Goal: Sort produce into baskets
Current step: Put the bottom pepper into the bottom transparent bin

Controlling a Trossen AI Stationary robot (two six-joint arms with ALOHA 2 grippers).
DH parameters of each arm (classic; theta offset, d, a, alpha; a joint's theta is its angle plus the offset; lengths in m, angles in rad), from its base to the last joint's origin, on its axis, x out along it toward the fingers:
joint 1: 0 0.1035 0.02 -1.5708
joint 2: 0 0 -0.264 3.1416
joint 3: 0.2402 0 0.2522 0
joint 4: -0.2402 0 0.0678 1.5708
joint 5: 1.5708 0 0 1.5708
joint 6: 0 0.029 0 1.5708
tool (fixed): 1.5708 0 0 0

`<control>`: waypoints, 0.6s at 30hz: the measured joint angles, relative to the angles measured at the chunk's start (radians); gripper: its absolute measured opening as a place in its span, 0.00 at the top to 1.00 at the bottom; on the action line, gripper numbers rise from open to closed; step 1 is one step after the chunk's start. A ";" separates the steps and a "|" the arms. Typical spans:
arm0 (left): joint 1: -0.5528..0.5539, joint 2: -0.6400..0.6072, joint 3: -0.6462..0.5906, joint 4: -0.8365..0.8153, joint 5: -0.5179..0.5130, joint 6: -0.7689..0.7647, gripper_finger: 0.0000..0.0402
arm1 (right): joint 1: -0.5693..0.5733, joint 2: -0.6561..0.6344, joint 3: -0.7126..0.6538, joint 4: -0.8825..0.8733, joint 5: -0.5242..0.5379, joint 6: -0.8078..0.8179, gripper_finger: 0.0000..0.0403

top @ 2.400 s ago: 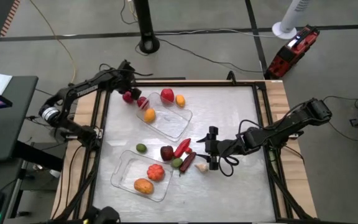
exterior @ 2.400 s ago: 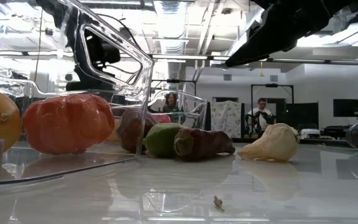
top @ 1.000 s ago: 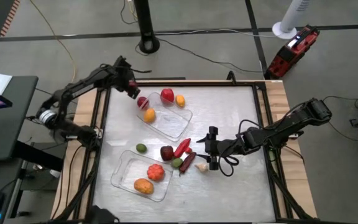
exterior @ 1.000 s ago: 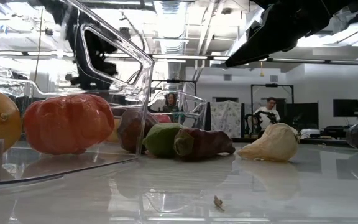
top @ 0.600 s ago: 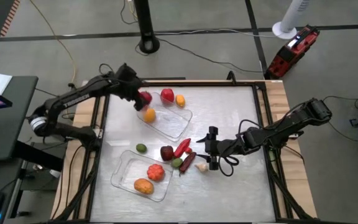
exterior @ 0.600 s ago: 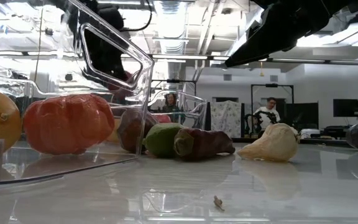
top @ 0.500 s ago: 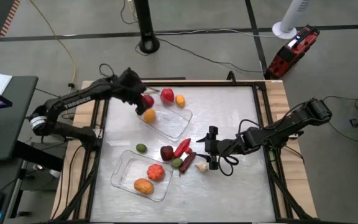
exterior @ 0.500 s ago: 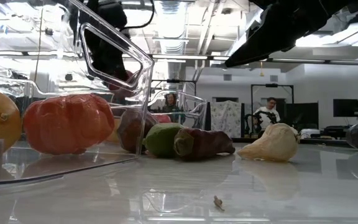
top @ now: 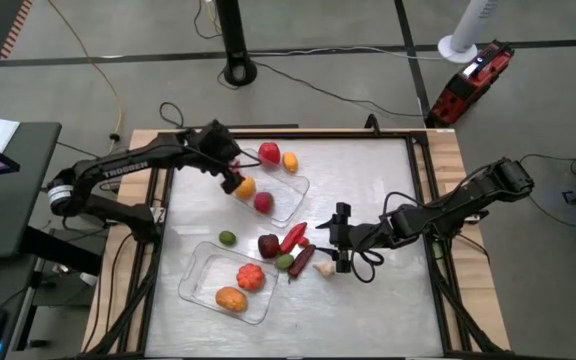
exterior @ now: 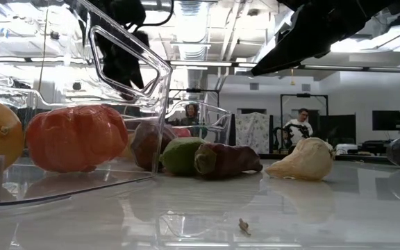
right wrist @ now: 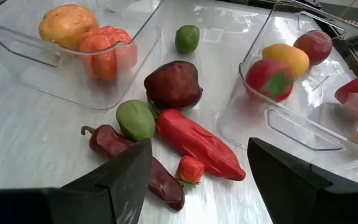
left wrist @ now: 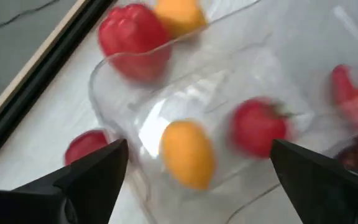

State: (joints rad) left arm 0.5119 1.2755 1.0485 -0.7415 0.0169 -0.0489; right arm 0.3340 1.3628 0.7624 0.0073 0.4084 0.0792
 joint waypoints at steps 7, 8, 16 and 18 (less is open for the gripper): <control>0.131 -0.001 0.022 -0.082 -0.084 0.091 0.07 | 0.000 0.000 0.000 0.000 -0.014 0.003 0.27; 0.158 -0.001 0.022 -0.097 -0.085 0.121 0.08 | 0.000 0.000 0.000 -0.001 -0.015 0.003 0.27; 0.229 0.004 -0.108 -0.116 -0.212 0.418 0.16 | 0.000 0.000 0.000 -0.001 -0.020 -0.028 0.27; 0.229 0.019 -0.134 -0.108 -0.252 0.442 0.18 | 0.000 0.000 0.000 -0.001 -0.020 -0.036 0.27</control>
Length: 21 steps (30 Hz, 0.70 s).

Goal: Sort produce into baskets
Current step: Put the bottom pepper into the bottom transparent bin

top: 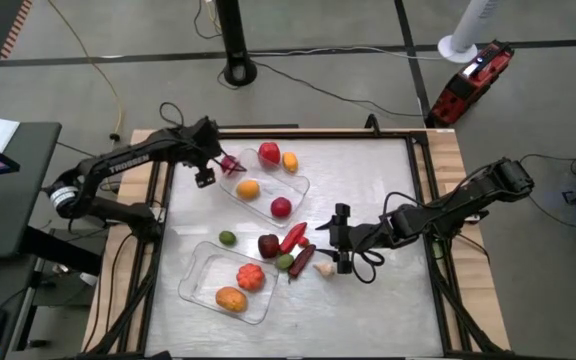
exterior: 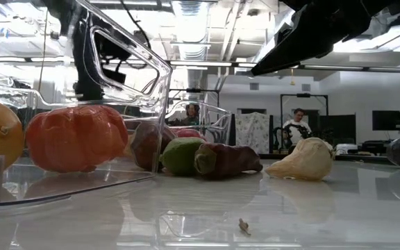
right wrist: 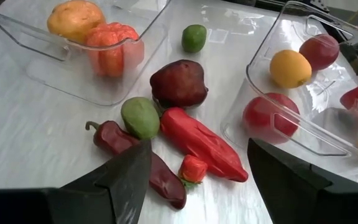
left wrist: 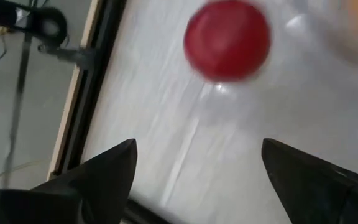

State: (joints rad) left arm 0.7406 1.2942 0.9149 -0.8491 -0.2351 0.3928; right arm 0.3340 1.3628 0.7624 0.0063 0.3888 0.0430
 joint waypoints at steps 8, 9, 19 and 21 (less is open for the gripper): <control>-0.001 0.129 -0.001 0.056 -0.013 0.018 0.24 | -0.009 -0.001 0.000 -0.032 0.000 -0.012 0.27; -0.001 0.141 0.006 0.053 -0.012 0.017 0.25 | -0.009 -0.003 0.000 -0.060 0.000 -0.003 0.27; -0.026 -0.053 0.021 -0.038 -0.068 -0.040 0.34 | 0.006 0.087 0.000 0.035 -0.157 -0.085 0.27; -0.045 -0.116 0.021 -0.054 -0.074 -0.078 0.34 | -0.002 0.149 0.000 0.133 -0.222 -0.136 0.27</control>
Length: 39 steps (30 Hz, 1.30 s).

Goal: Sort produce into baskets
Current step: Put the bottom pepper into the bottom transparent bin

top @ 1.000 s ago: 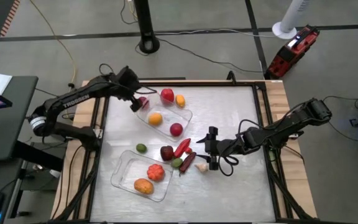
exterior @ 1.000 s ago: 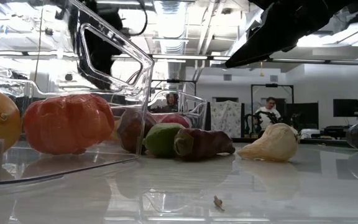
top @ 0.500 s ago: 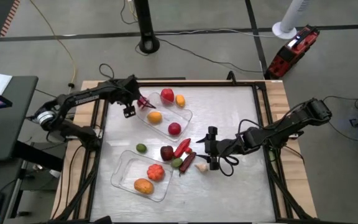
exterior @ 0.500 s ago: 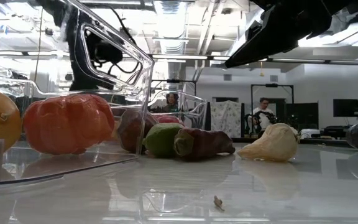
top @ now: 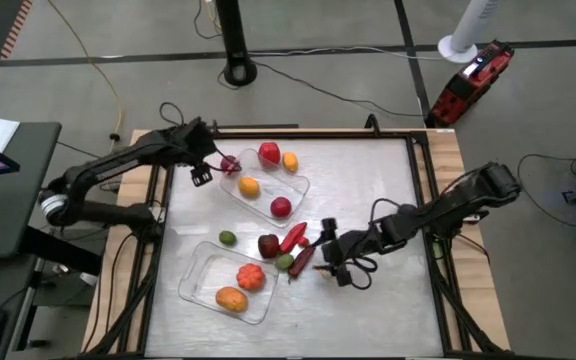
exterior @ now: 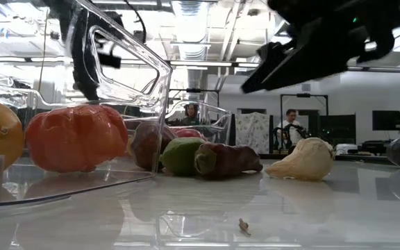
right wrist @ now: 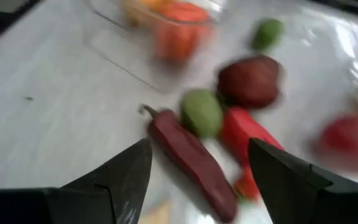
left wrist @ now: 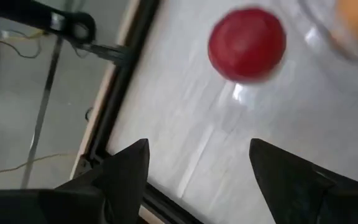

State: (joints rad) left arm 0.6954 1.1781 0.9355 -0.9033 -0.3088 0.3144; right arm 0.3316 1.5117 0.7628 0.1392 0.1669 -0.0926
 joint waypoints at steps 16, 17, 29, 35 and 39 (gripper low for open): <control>-0.335 -0.180 -0.033 -0.006 0.061 -0.298 0.35 | -0.048 0.353 0.226 -0.144 -0.012 -0.136 0.31; -0.356 -0.180 -0.033 -0.007 0.060 -0.309 0.35 | -0.049 0.363 0.231 -0.160 0.004 -0.141 0.32; -0.589 -0.180 -0.033 0.016 0.048 -0.454 0.35 | -0.058 0.352 0.241 -0.232 0.043 -0.132 0.58; -0.682 -0.191 -0.033 0.088 0.035 -0.471 0.35 | -0.042 0.220 0.302 -0.436 0.072 -0.023 0.52; -0.748 -0.204 -0.033 0.143 -0.011 -0.459 0.35 | -0.012 0.160 0.348 -0.446 0.071 -0.013 0.51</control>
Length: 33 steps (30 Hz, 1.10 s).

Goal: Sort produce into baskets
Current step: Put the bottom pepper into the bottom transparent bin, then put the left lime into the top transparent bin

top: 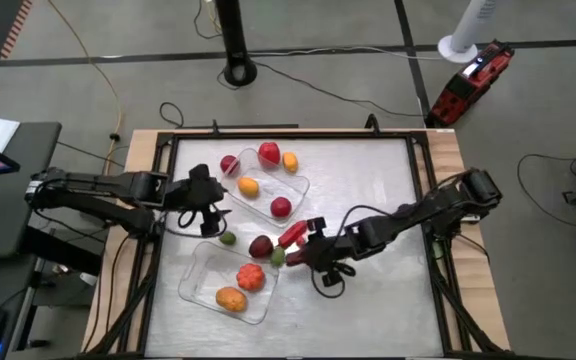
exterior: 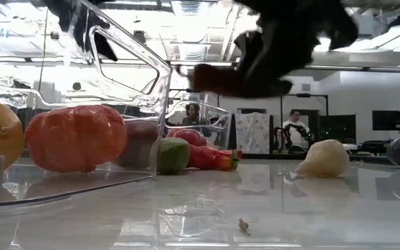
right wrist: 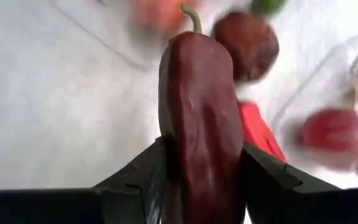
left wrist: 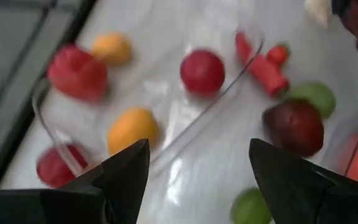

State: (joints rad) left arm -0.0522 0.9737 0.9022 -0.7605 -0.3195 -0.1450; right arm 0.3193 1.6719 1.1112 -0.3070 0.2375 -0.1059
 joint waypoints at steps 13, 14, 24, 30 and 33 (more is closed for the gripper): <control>-0.027 -0.230 -0.186 0.309 -0.036 0.156 0.35 | 0.009 0.203 0.400 0.000 -0.128 -0.076 0.53; -0.024 -0.258 -0.200 0.302 -0.026 0.135 0.35 | 0.003 0.232 0.438 -0.006 -0.129 -0.089 0.53; -0.027 -0.307 -0.237 0.027 0.131 -0.310 0.35 | -0.068 0.414 0.719 -0.033 -0.179 -0.160 0.37; -0.027 -0.217 -0.237 -0.010 0.108 -0.492 0.35 | -0.068 0.414 0.743 -0.161 -0.169 -0.111 0.26; -0.027 -0.145 -0.237 -0.002 0.156 -0.550 0.35 | -0.041 0.366 0.739 -0.258 -0.121 -0.070 0.25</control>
State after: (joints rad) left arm -0.0797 0.8291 0.6653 -0.7623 -0.1633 -0.6952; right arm 0.2778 2.0375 1.8499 -0.5652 0.1165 -0.1757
